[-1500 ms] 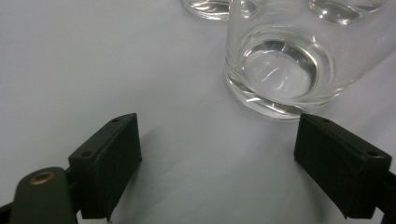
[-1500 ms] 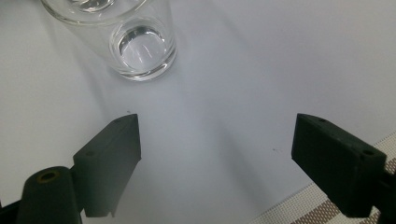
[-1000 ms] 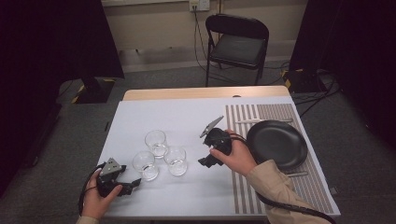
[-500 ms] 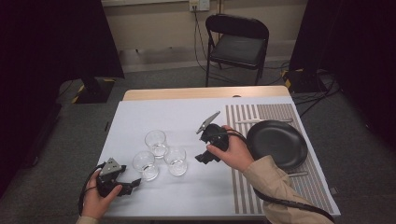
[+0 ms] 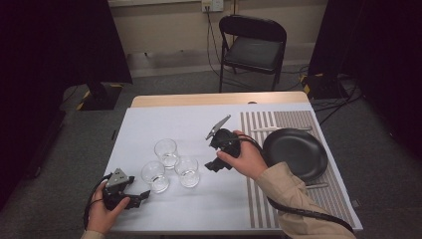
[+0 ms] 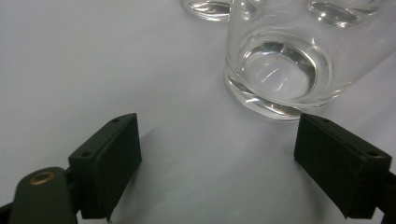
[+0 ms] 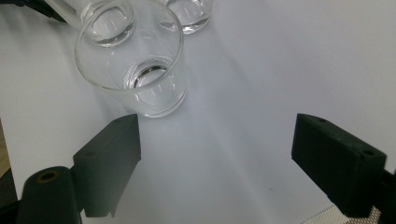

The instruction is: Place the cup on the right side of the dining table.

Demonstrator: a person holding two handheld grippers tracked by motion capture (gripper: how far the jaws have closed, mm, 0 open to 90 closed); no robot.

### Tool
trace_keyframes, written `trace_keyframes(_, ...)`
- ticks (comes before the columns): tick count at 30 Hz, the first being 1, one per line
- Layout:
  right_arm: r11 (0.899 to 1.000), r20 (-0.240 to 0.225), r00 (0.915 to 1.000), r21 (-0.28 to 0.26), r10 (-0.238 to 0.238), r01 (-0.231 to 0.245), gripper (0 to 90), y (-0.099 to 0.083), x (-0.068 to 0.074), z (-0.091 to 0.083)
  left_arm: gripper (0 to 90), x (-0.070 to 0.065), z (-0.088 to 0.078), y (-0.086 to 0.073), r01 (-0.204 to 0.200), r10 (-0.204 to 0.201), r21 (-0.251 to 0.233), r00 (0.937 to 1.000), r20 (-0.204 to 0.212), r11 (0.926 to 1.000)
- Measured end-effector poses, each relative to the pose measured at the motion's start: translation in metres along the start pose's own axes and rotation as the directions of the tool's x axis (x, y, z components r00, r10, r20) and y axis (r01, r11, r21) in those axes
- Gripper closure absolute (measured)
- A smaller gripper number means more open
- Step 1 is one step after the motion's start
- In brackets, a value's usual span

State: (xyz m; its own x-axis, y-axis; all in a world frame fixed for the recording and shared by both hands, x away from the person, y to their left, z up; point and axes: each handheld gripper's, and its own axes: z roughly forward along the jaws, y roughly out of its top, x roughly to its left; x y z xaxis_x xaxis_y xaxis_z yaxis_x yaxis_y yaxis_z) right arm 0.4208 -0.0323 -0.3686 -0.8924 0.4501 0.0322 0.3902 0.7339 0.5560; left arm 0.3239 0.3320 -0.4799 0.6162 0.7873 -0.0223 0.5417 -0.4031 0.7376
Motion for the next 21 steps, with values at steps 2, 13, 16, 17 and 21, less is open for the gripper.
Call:
trace_keyframes(2,1.0,-0.006,1.0,-0.001,-0.004,0.004,14.8,0.003,0.001,0.0,13.9,0.0,0.0,0.0,-0.003,0.003,0.0,1.0,-0.001,1.0)
trace_keyframes(13,1.0,-0.011,0.9999,0.001,-0.012,0.012,14.9,0.013,0.003,0.003,13.9,0.0,0.0,0.0,-0.006,0.006,0.002,1.0,-0.004,1.0)
trace_keyframes(16,1.0,-0.016,0.9998,0.001,-0.014,0.014,14.9,0.015,0.004,0.004,14.0,0.0,0.0,0.0,-0.001,0.001,0.001,1.0,-0.002,1.0)
trace_keyframes(17,1.0,-0.017,0.9998,0.0,-0.014,0.014,14.8,0.016,0.004,0.006,14.0,0.0,0.0,0.0,-0.003,0.003,0.001,1.0,-0.002,1.0)
trace_keyframes(21,1.0,-0.02,0.9997,-0.002,-0.017,0.017,14.8,0.02,0.006,0.008,13.9,0.0,0.0,0.0,-0.01,0.01,0.003,0.9999,-0.004,0.9999)
